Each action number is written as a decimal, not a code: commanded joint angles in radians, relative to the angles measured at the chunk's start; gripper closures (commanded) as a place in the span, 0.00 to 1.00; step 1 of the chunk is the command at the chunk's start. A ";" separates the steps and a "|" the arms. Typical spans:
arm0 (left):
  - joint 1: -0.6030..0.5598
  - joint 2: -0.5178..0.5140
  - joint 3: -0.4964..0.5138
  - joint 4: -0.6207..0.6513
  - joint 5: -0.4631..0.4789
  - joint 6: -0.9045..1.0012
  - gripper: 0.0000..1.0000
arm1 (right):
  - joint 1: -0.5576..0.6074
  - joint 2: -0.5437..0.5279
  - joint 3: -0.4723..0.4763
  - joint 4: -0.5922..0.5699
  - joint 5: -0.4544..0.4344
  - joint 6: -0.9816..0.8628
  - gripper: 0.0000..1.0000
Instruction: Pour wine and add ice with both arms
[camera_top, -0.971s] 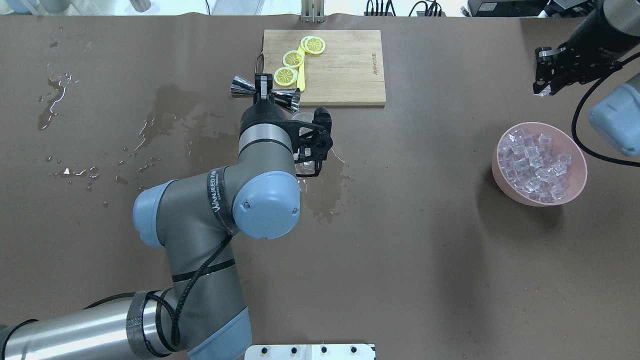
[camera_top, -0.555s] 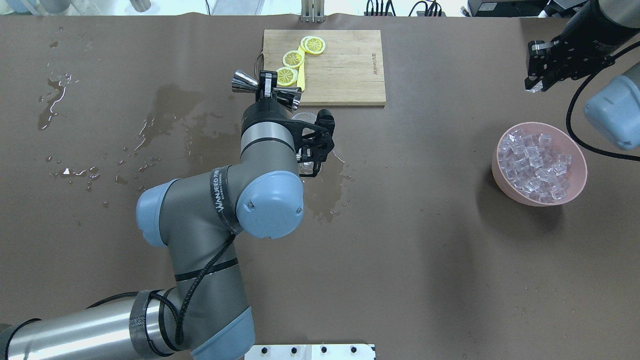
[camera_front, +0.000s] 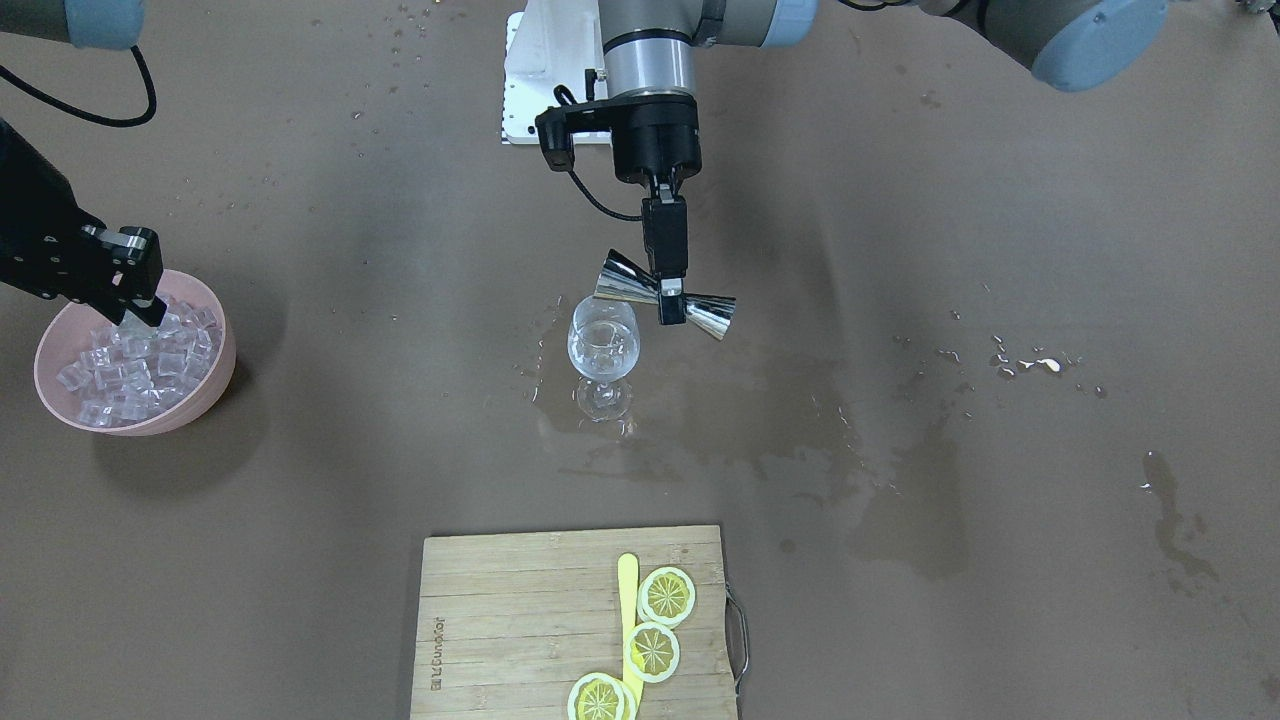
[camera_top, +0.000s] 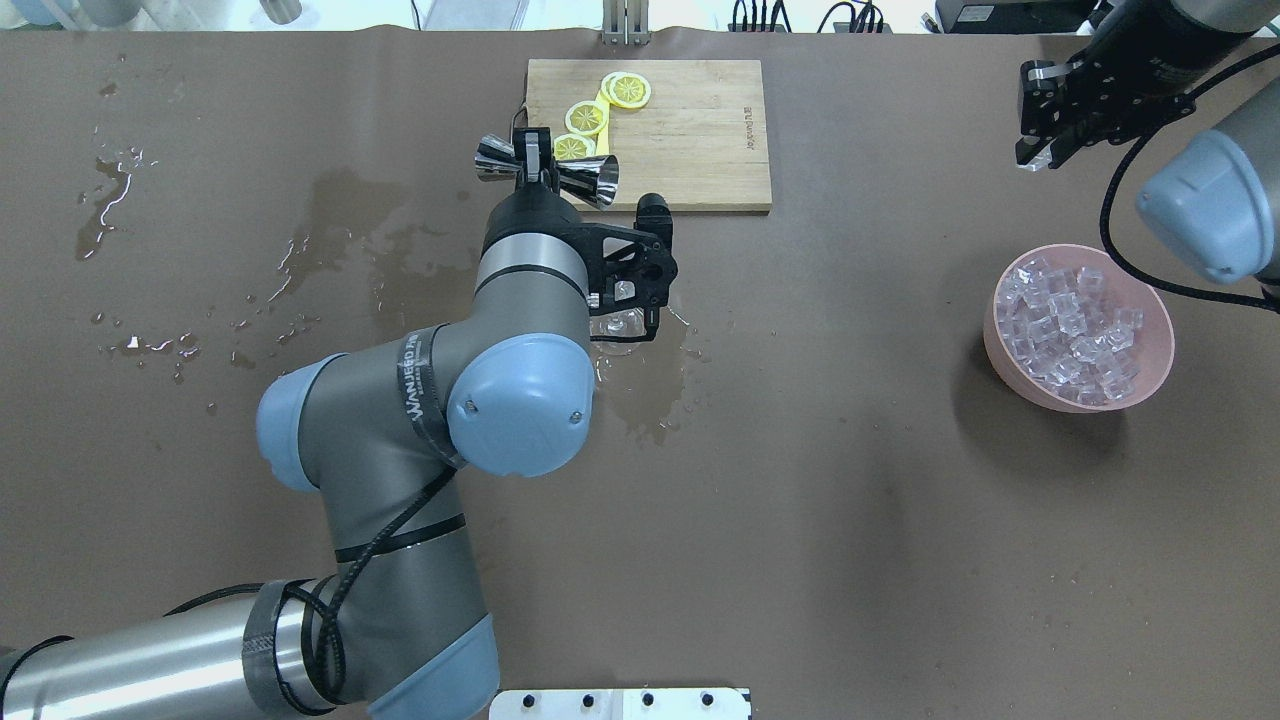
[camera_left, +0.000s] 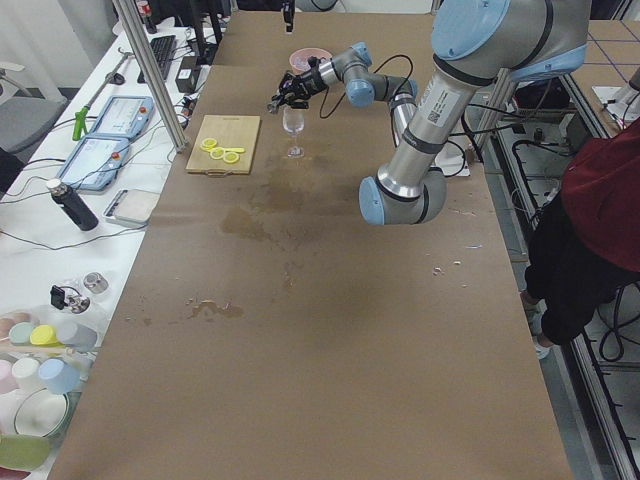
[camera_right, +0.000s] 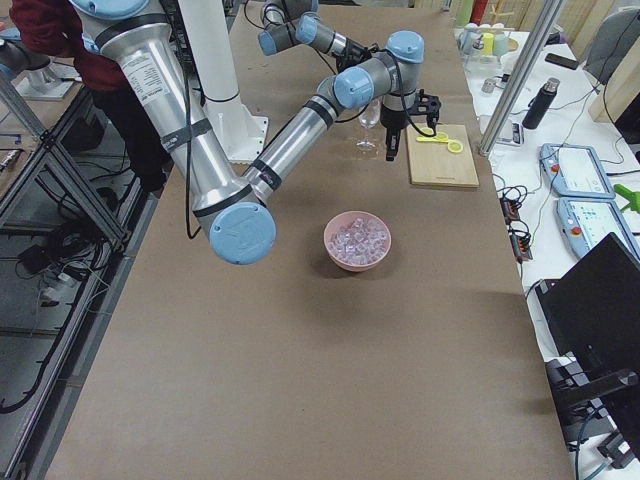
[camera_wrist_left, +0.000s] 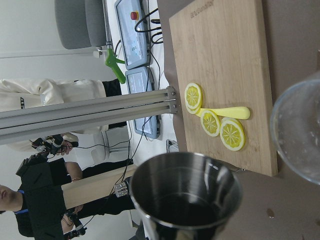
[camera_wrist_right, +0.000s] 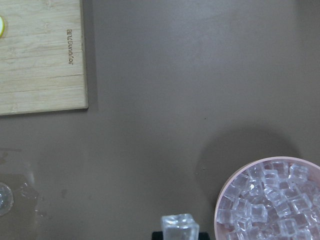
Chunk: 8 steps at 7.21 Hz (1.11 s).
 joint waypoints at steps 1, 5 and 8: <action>-0.086 0.086 -0.032 -0.166 -0.241 -0.197 1.00 | -0.026 0.061 -0.020 -0.022 -0.007 0.011 0.87; -0.236 0.260 -0.037 -0.358 -0.435 -0.341 1.00 | -0.078 0.197 -0.106 -0.022 -0.024 0.011 0.87; -0.304 0.457 -0.006 -0.635 -0.510 -0.443 1.00 | -0.162 0.343 -0.210 -0.022 -0.073 0.011 0.87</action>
